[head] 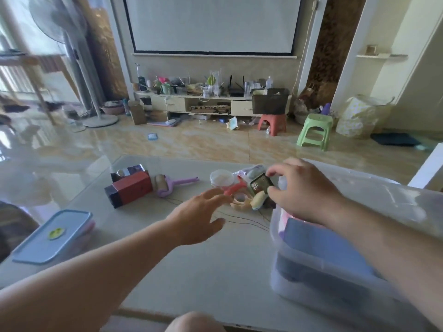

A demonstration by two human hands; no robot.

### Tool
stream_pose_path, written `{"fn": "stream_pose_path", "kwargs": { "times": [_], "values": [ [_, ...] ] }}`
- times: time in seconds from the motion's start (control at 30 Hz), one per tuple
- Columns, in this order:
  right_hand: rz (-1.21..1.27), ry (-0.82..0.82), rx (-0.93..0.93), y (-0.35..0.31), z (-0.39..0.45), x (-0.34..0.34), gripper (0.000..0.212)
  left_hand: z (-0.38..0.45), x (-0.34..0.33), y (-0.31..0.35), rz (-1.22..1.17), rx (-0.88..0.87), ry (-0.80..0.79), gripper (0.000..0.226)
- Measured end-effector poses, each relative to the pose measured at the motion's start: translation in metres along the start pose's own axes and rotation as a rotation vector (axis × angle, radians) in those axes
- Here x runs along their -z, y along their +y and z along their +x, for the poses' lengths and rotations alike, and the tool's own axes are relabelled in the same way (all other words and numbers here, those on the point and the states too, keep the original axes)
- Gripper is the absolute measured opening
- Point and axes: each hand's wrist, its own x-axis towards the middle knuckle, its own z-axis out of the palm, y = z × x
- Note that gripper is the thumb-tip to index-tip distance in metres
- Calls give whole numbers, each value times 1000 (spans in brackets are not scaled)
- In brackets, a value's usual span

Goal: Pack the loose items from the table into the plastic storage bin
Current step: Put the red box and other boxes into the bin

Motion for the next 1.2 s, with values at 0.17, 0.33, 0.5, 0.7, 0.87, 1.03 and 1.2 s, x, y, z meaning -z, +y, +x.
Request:
{"fn": "stream_pose_path", "kwargs": {
  "times": [0.17,0.33,0.5,0.7,0.87,1.03,1.2],
  "values": [
    [44,-159,133,-82,46,-67,38,-29,20,-103,97,248,50,57],
    [-18,-358,114,-122,106,-166,43,-32,28,-194,165,502,-7,68],
    [-86,-478,13,-123,172,-254,53,-11,23,-283,198,599,-10,86],
    [-128,-442,91,-126,249,-314,87,46,27,-365,230,700,-6,90],
    [-207,-581,105,-131,276,-344,107,70,3,-393,123,701,-256,104],
    [-171,-603,101,-132,265,-341,105,60,-6,-358,137,589,-227,103],
    [-118,-674,48,-116,215,-308,115,20,-16,-284,73,534,-261,110]
  ]
}}
